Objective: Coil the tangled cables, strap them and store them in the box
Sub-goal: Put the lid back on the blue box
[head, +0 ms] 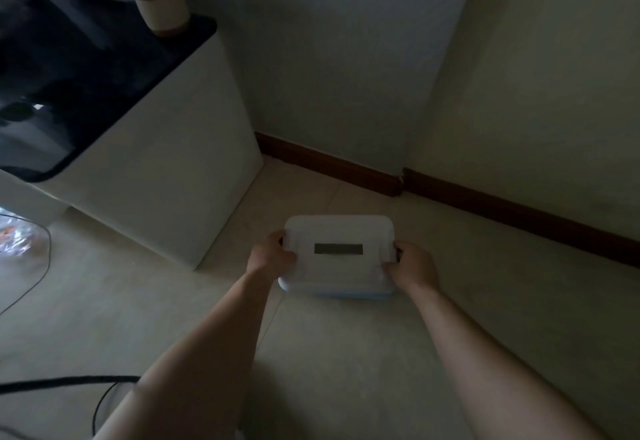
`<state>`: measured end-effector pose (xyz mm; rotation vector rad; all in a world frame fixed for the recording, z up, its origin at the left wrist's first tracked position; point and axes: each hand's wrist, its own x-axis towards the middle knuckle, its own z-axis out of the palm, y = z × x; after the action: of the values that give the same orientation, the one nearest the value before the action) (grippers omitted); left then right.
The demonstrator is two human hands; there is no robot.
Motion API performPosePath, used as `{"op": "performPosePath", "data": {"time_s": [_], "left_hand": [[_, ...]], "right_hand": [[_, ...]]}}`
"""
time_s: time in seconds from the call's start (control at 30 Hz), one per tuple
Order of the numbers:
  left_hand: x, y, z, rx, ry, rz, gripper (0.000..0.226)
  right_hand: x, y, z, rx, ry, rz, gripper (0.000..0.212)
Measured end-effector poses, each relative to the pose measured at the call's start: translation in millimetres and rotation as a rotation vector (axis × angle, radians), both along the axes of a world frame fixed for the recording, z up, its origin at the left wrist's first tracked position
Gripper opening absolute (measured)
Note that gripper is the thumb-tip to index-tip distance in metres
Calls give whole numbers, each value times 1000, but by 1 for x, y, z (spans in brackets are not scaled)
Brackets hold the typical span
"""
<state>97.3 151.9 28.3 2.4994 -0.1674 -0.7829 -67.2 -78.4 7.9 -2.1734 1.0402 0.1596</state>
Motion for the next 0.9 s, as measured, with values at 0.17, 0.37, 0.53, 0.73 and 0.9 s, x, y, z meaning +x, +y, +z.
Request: {"op": "performPosePath", "data": {"time_s": [0.17, 0.37, 0.53, 0.73, 0.9], "left_hand": [[-3, 4, -6, 13, -42, -36, 68], [-7, 6, -16, 108, -86, -70, 66], [-3, 2, -25, 116, -50, 13, 60], [-3, -11, -30, 142, 100, 198, 47], [-12, -14, -23, 254, -63, 94, 33]], "right_hand": [[-4, -4, -3, -3, 25, 19, 46], [-9, 5, -3, -5, 33, -18, 38], [-2, 6, -6, 16, 128, -126, 58], [5, 6, -4, 235, 201, -204, 67], [3, 22, 0, -65, 187, -179, 32]]}}
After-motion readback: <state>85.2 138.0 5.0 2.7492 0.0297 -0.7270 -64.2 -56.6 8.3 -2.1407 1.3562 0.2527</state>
